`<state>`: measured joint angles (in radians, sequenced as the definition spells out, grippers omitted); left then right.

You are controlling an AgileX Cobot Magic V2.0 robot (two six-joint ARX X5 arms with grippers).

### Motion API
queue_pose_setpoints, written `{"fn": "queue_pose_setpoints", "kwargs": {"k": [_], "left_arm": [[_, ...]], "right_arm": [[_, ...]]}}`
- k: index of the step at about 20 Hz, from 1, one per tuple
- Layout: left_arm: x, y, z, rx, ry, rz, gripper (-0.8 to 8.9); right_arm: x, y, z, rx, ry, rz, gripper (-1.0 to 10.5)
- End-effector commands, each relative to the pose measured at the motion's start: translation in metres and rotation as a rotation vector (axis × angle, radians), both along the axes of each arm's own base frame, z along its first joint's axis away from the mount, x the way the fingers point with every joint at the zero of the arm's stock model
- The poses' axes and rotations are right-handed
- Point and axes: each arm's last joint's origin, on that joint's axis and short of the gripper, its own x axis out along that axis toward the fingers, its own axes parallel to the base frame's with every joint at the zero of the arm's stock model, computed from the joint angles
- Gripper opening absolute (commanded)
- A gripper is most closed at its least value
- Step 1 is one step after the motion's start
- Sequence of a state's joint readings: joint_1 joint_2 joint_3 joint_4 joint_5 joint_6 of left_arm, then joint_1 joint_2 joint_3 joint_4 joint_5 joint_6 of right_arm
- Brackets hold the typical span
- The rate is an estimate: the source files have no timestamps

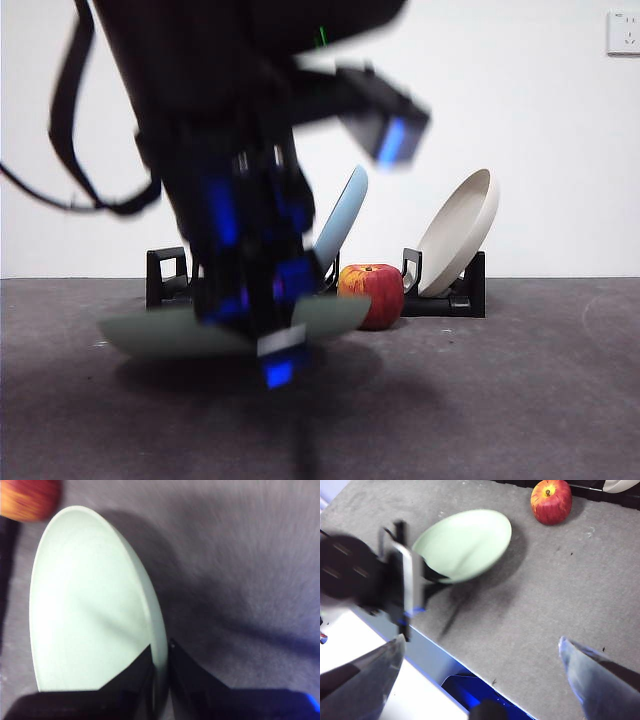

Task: Take the green plate from the plate rack,put the plate on the table,take the apple from the table,put the apple in the plate

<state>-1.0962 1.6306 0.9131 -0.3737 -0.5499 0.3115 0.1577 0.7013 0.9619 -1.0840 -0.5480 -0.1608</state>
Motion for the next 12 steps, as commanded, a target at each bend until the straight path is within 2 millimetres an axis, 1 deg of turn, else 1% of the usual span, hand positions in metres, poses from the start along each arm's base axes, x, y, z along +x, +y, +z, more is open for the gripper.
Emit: {"fn": "queue_pose_setpoints", "kwargs": {"k": [1, 4, 7, 9, 11, 12], "left_arm": [[0.001, -0.006, -0.019, 0.05, -0.023, 0.002, -0.06], [0.003, -0.009, -0.033, 0.074, -0.007, 0.006, -0.08], [0.001, -0.01, -0.036, 0.05, 0.067, -0.017, 0.0], [0.001, -0.009, -0.036, 0.047, 0.071, -0.005, 0.21], [0.0, -0.008, -0.037, 0.052, 0.085, -0.009, 1.33], [0.0, -0.008, -0.036, 0.048, 0.092, -0.013, 1.68]], "right_arm": [[0.0, 0.0, 0.001, 0.007, -0.004, 0.0, 7.2], [0.0, 0.0, 0.001, 0.008, -0.002, -0.002, 7.2], [0.0, 0.0, 0.001, 0.008, -0.002, -0.003, 7.2], [0.0, 0.0, 0.001, 0.008, -0.002, -0.003, 7.2], [0.0, 0.0, 0.001, 0.008, -0.001, -0.003, 7.2], [0.0, 0.0, 0.001, 0.009, 0.0, -0.005, 7.2]]}}
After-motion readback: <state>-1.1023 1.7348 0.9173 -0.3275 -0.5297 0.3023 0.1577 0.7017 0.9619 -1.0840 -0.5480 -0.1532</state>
